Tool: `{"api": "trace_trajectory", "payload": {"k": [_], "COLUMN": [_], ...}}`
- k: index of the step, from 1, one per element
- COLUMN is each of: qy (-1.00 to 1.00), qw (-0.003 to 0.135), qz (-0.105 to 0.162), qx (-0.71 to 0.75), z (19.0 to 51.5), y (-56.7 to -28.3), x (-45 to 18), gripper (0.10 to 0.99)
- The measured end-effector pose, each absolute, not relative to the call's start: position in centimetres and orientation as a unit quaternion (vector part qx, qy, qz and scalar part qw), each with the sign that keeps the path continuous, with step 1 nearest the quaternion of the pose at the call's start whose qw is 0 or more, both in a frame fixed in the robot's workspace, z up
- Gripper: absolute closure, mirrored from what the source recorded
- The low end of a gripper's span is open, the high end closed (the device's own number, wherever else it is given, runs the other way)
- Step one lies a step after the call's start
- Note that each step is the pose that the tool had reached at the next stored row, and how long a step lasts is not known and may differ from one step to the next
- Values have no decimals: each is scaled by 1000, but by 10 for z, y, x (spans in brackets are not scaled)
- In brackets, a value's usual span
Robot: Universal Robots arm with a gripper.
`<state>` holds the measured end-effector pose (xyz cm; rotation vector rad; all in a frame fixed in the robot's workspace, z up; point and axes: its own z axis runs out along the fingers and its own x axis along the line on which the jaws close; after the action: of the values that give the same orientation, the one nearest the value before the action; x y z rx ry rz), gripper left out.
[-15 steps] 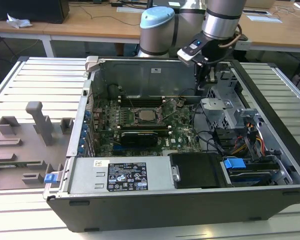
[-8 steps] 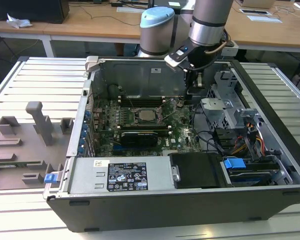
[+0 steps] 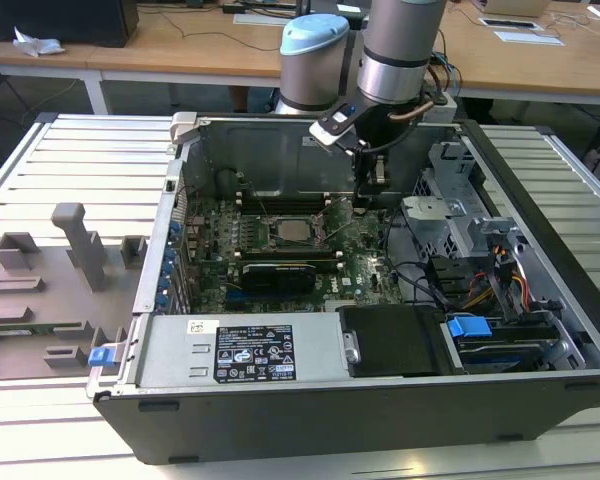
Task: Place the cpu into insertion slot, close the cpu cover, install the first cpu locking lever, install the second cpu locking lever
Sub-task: 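Close the cpu cover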
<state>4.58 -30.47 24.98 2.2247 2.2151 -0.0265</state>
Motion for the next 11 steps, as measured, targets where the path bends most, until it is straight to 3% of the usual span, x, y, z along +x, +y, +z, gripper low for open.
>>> {"api": "trace_trajectory", "payload": {"k": [11], "qy": [706], "qw": [2], "qz": [-7], "qx": [709], "z": [250], "y": [-305], "x": [18], "gripper": [980]}}
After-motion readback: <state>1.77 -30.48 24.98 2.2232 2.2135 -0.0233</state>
